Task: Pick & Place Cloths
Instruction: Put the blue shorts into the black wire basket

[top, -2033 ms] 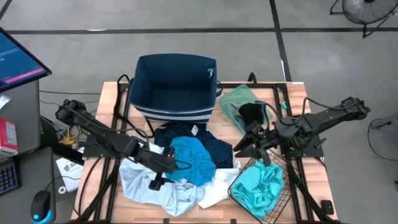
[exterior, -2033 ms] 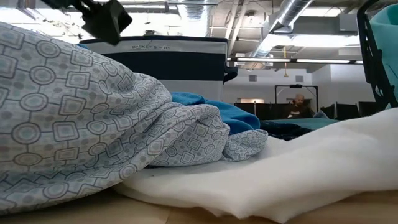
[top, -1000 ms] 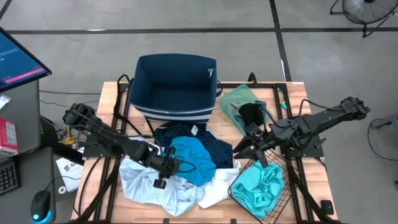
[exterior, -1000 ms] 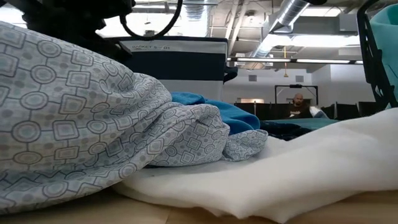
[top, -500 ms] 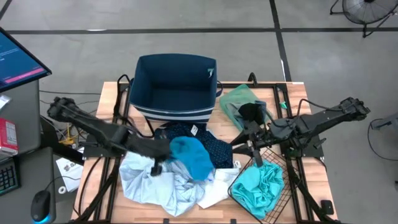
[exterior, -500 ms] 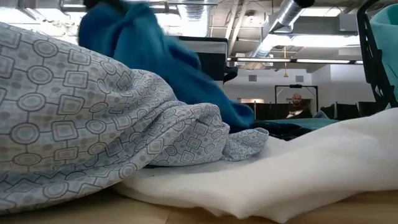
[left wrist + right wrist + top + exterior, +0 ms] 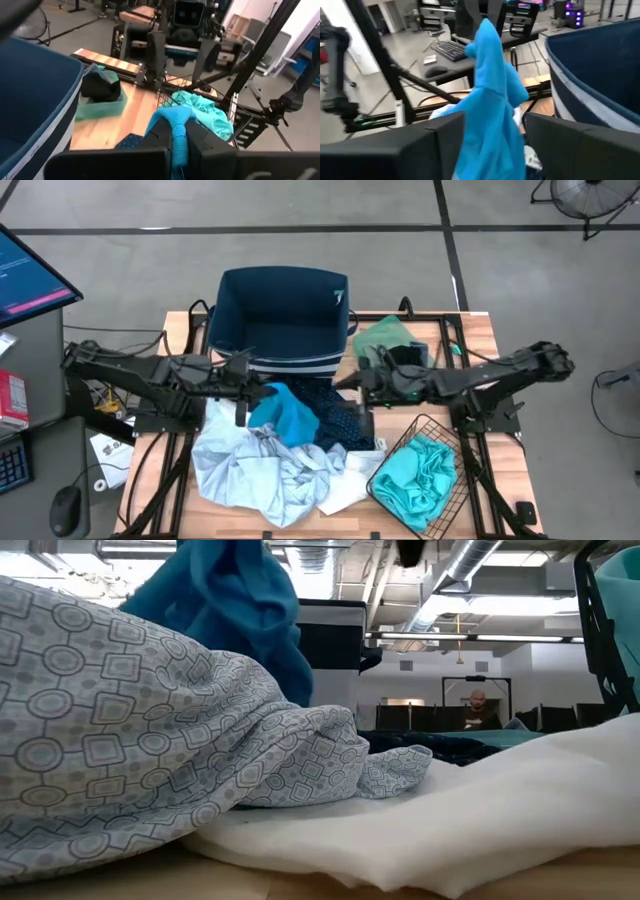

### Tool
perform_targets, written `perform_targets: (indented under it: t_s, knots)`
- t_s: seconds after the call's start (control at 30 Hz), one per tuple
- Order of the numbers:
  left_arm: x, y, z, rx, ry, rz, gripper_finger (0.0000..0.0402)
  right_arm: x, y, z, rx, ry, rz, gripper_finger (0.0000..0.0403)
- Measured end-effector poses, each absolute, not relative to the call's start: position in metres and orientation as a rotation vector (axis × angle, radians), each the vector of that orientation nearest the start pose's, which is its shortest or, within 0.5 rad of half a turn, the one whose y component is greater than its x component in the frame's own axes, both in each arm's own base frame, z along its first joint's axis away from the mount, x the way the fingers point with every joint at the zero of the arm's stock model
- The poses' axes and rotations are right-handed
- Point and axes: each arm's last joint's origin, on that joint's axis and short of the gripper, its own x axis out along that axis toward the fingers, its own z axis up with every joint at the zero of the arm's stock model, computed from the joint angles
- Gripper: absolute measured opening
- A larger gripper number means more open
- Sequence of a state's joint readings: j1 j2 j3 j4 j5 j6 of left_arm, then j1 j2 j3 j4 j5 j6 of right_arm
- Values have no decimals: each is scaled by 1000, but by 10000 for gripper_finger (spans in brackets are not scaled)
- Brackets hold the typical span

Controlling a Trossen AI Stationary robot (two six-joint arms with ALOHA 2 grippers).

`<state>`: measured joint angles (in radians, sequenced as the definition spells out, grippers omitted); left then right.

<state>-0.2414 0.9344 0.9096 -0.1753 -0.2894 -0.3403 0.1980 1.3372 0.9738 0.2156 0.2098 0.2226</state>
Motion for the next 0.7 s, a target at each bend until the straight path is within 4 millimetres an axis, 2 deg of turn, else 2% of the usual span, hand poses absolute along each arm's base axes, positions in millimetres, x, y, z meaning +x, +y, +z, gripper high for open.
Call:
perform_targets:
  t_s: [0.2,0.37,0.53,0.7]
  knots:
    - [201,-39,352,-291,165,76,0,340,57,324,26,144,22,308]
    - [202,-40,357,-304,116,66,0,369,57,324,-12,208,11,368]
    - [202,-40,365,-300,41,40,0,401,51,309,-17,276,-16,397]
    - [202,-41,366,-295,36,0,0,422,49,303,-19,315,-27,388]
